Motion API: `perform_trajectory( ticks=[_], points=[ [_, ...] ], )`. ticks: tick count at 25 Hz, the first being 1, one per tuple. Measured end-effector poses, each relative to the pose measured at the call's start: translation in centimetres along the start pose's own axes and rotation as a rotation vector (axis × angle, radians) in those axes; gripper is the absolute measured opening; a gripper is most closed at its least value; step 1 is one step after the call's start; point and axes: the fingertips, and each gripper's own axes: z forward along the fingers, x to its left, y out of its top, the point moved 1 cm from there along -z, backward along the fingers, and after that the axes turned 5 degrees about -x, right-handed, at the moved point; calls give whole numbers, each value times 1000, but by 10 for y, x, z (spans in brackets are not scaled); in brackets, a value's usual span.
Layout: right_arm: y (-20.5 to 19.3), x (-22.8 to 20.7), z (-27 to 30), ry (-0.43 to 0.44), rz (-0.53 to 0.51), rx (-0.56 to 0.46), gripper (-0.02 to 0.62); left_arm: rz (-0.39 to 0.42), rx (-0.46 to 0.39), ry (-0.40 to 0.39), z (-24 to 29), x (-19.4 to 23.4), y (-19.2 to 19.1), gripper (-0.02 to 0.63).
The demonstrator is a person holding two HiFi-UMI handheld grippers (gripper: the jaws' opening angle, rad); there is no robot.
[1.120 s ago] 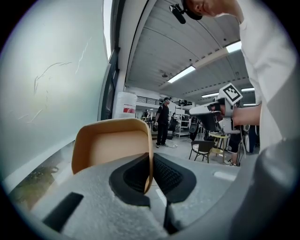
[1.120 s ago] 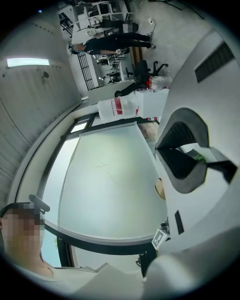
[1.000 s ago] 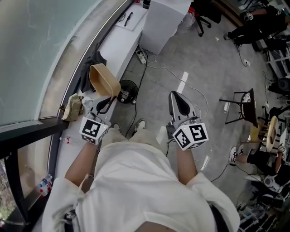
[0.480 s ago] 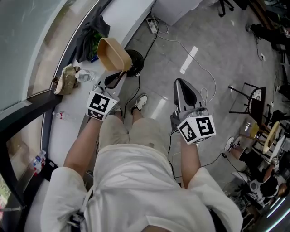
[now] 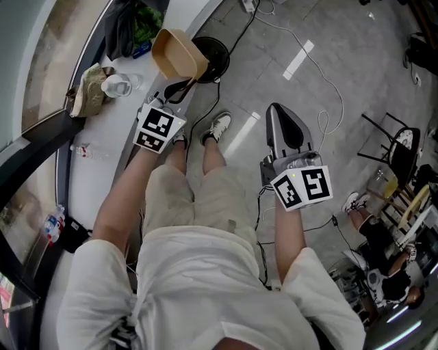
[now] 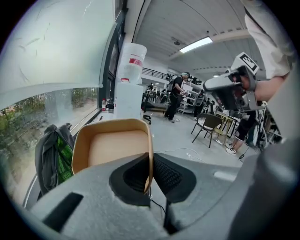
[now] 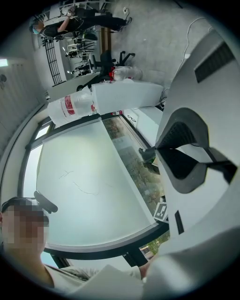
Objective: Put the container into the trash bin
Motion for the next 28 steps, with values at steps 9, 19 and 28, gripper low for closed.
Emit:
perform_trajectory(
  ticks=[9, 19, 28],
  points=[
    [-39, -18, 18, 4, 20, 56, 2, 25, 146, -36, 45, 8, -70, 23],
    [-94, -41, 68, 34, 40, 86, 2, 123, 256, -97, 91, 29, -141, 23],
    [-137, -62, 102, 57, 39, 131, 2, 117, 376, -179, 138, 26, -204, 23]
  ],
)
